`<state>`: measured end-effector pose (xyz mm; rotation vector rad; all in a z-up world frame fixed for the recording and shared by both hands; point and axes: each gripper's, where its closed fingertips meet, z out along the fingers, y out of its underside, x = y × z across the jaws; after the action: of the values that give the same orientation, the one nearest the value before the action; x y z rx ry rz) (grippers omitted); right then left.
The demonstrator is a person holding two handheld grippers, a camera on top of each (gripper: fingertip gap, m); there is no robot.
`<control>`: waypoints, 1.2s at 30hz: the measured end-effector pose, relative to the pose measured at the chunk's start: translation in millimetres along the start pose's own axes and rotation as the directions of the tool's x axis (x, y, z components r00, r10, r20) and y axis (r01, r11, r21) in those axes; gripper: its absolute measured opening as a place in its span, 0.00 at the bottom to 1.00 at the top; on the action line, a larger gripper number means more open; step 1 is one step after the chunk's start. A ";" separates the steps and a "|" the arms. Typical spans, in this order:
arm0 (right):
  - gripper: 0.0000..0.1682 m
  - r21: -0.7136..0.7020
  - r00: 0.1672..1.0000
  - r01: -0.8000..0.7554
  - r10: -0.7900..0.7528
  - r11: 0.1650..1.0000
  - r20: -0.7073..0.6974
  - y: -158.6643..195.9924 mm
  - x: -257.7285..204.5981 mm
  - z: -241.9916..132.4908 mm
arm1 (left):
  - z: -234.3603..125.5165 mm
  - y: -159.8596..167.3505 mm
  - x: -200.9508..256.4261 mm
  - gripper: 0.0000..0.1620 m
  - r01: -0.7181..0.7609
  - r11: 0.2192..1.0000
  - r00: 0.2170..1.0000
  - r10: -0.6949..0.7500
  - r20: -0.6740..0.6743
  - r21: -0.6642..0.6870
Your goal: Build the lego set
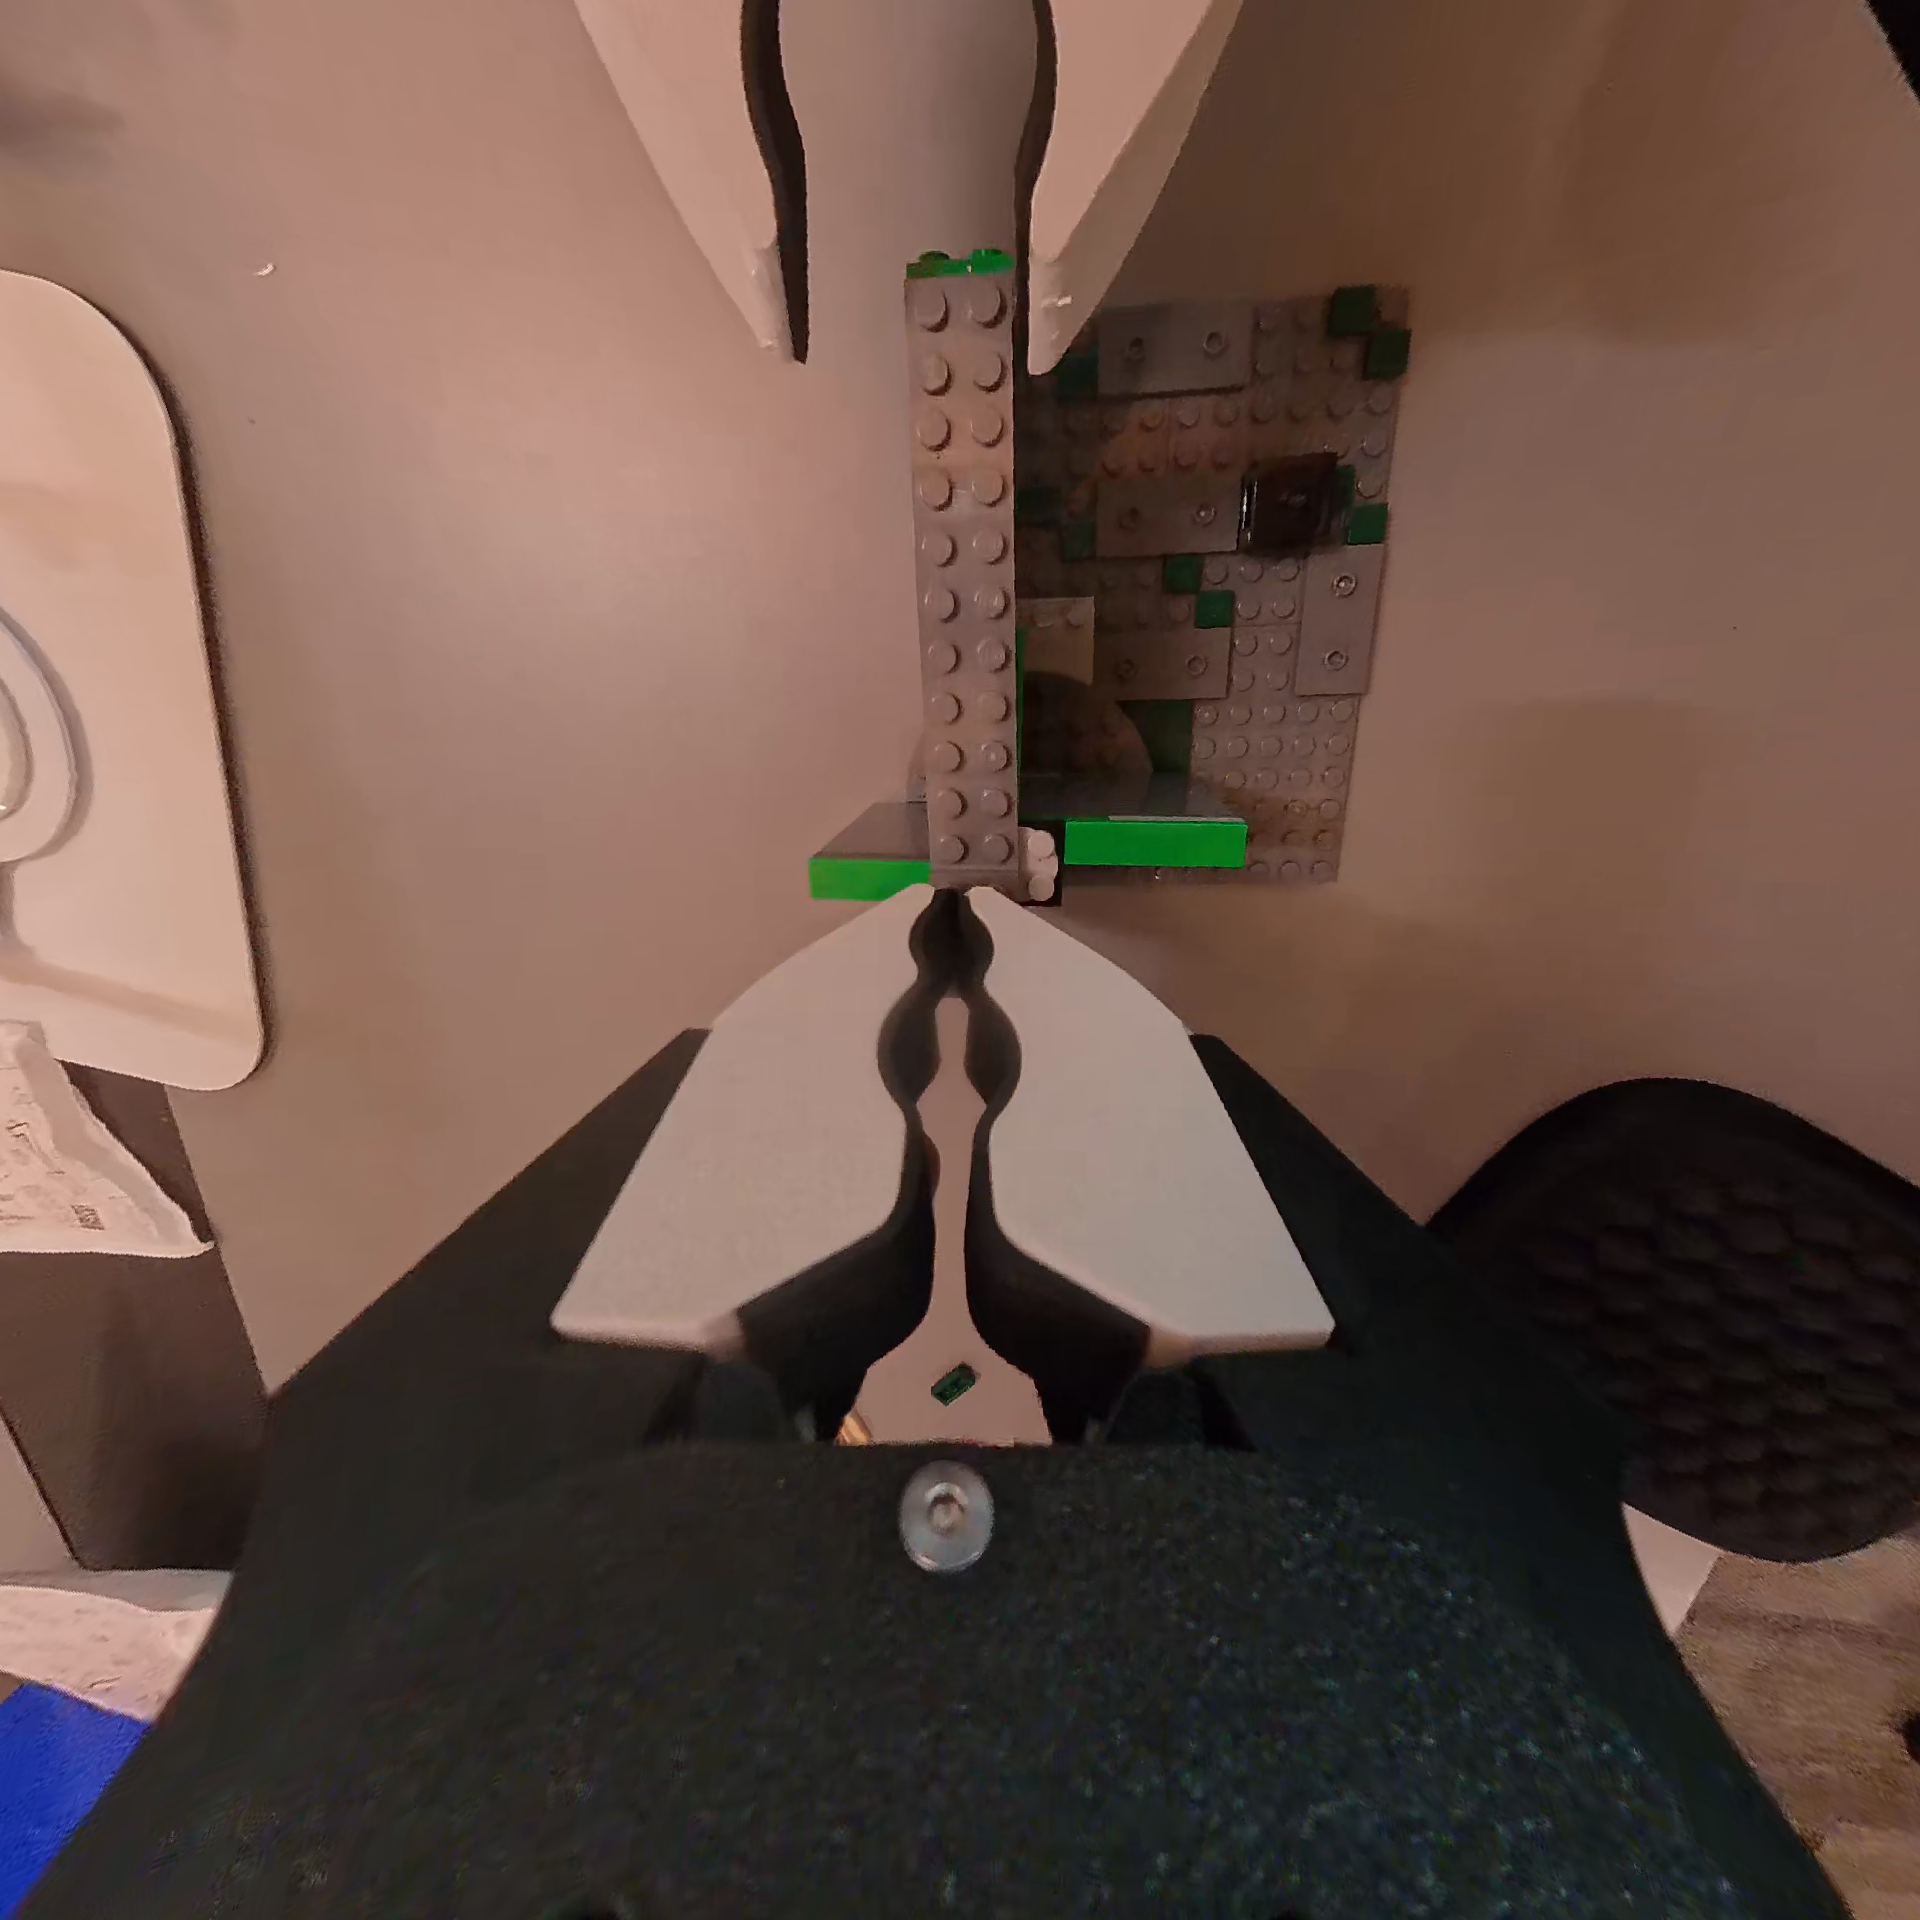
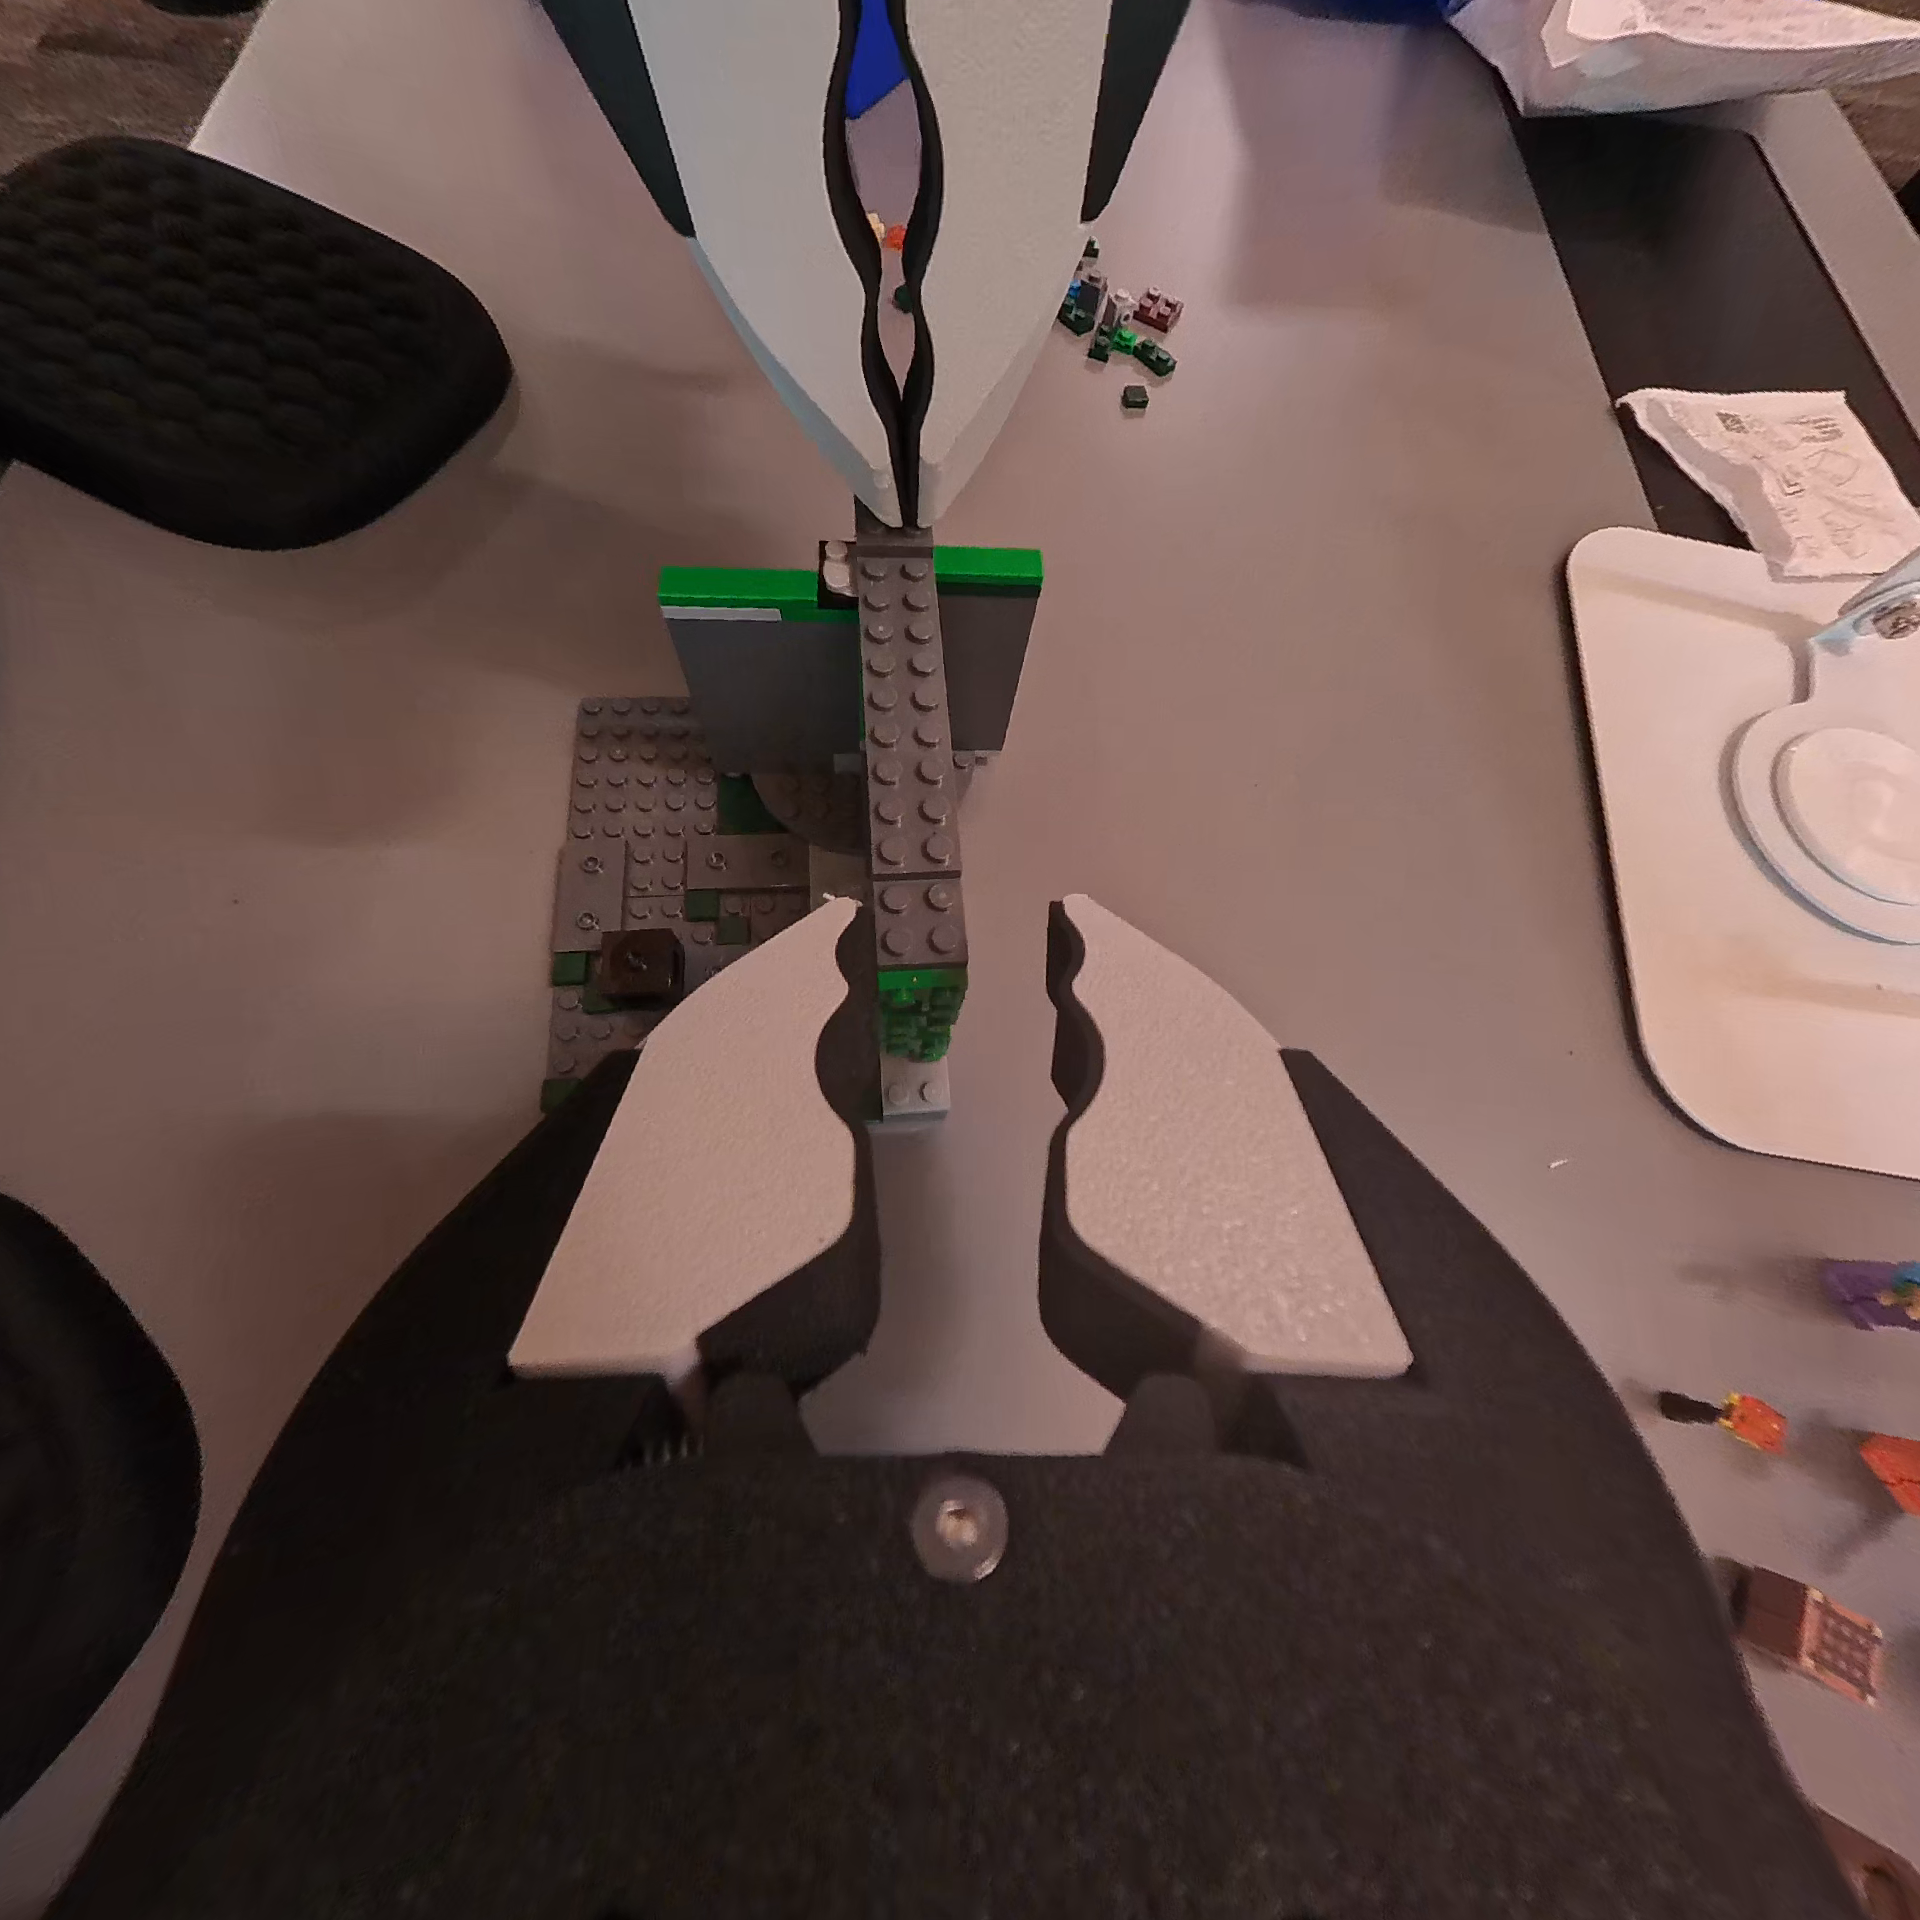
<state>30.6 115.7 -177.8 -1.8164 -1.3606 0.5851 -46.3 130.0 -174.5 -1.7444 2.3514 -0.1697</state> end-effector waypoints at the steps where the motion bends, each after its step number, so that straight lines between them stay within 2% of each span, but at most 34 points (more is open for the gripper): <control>1: 0.19 0.001 1.000 0.001 -0.001 1.000 -0.001 -0.5 0.0 -0.3 | -0.1 -0.1 -0.1 0.00 -0.001 1.000 1.000 0.001 0.009 0.001; 4: 0.19 0.007 1.000 0.004 -0.004 1.000 -0.007 -1.9 0.5 -2.6 | -2.7 -1.2 0.1 0.00 0.021 0.999 1.000 -0.022 0.019 0.036; 7: 0.19 0.017 1.000 0.000 0.001 1.000 -0.015 -3.2 2.5 -5.6 | -24.9 -12.3 -3.5 0.00 0.089 0.976 0.995 -0.097 0.033 0.197; 10: 0.19 0.020 1.000 0.001 -0.001 1.000 -0.022 -4.2 3.3 -7.8 | -37.2 -4.2 -0.6 0.00 0.147 0.945 0.986 -0.164 0.036 0.292; 18: 0.19 0.032 0.999 -0.006 0.007 0.999 -0.037 -6.4 6.1 -13.4 | 17.5 41.7 40.5 0.00 0.259 0.891 0.966 -0.230 -0.121 0.373; 19: 0.19 0.034 0.999 -0.007 0.009 0.999 -0.038 -6.3 6.7 -13.9 | 24.3 43.7 44.0 0.26 0.267 0.890 0.963 -0.232 -0.136 0.371; 20: 0.19 0.036 0.999 -0.009 0.011 0.999 -0.039 -6.2 7.2 -14.2 | 33.6 50.6 48.0 0.35 0.280 0.907 0.958 -0.243 -0.151 0.316; 21: 0.19 0.036 0.999 -0.011 0.013 0.999 -0.039 -5.9 7.5 -14.4 | 40.8 55.0 50.2 0.39 0.285 0.916 0.956 -0.250 -0.154 0.281; 23: 0.19 0.035 0.999 -0.012 0.014 0.999 -0.041 -5.1 7.9 -14.6 | 47.2 54.6 50.8 0.34 0.284 0.917 0.956 -0.250 -0.150 0.282; 36: 0.18 0.041 0.998 -0.004 0.007 0.999 -0.062 -7.0 10.5 -21.7 | 62.6 60.3 38.1 0.20 0.212 0.952 0.975 -0.190 -0.118 0.222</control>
<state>46.0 119.9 -158.5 -1.7919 -1.2935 0.5505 -98.4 113.3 -252.0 -1.8904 2.1072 -0.5502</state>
